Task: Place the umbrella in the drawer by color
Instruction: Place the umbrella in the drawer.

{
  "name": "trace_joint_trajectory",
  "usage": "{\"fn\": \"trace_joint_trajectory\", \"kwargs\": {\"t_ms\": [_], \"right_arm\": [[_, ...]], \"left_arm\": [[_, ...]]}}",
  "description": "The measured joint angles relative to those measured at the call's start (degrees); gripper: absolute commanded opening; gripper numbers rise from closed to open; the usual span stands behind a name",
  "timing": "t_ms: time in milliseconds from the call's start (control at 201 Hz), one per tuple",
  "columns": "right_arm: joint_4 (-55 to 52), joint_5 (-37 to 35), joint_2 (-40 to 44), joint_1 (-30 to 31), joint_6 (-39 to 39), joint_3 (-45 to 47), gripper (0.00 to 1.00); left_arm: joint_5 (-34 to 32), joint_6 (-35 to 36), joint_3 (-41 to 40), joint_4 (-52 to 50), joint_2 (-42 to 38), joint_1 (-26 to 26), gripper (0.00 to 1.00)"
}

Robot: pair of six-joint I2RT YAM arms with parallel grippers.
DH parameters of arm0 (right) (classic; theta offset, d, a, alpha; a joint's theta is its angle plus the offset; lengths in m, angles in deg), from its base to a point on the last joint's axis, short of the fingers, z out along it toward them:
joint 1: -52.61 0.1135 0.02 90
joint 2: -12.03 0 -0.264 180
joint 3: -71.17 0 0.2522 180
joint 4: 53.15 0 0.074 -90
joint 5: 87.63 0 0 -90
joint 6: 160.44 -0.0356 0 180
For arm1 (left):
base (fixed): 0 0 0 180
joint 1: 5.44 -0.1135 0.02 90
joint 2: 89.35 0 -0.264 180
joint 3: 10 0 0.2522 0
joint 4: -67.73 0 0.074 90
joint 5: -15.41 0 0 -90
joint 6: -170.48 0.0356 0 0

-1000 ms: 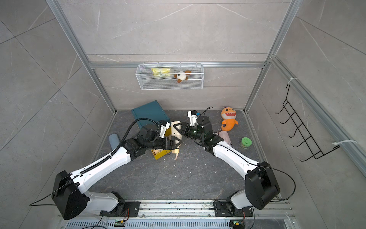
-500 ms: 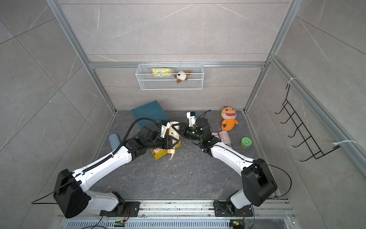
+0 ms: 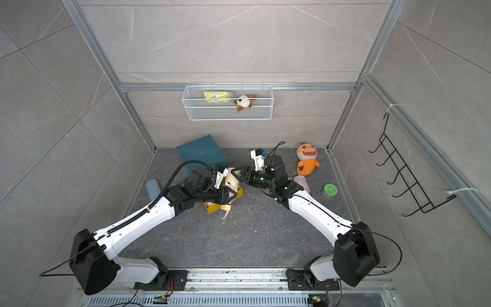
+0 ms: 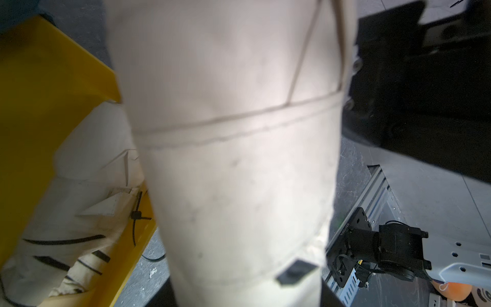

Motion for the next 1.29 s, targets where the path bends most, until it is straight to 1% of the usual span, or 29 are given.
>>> {"fn": "trace_joint_trajectory", "kwargs": {"t_ms": [169, 383, 617, 936, 1040, 1115, 1170, 1294], "right_arm": [[-10.3, -0.1, 1.1, -0.1, 7.8, -6.0, 0.69], [-16.7, 1.4, 1.0, -0.1, 11.4, -6.5, 0.69], [-16.9, 4.0, 0.7, 0.0, 11.5, -5.7, 0.69], [-14.4, 6.1, -3.6, 1.0, 10.3, -5.6, 0.68], [-13.6, 6.7, -5.2, 1.4, 9.8, -5.6, 0.66], [-13.0, 7.2, -6.3, 1.4, 9.6, -5.6, 0.62], [-12.8, 7.4, -6.6, 1.5, 9.6, -5.6, 0.57], [-12.8, 7.8, -7.0, 1.6, 9.7, -5.9, 0.4]], "left_arm": [[-0.1, 2.3, 1.0, -3.9, -1.2, 0.0, 0.33], [0.6, 4.5, 2.2, -5.5, -1.2, 0.0, 0.34], [1.9, 5.8, 4.1, -7.4, -0.2, 0.1, 0.34], [3.6, 7.7, 5.9, -9.5, 2.1, 0.8, 0.35], [3.7, 8.1, 6.3, -10.6, 2.4, 0.8, 0.35], [3.6, 8.3, 6.3, -11.1, 2.6, 0.8, 0.35], [3.5, 8.4, 6.3, -11.5, 2.7, 0.8, 0.35], [2.9, 8.6, 6.3, -12.1, 2.8, 0.8, 0.35]]}}
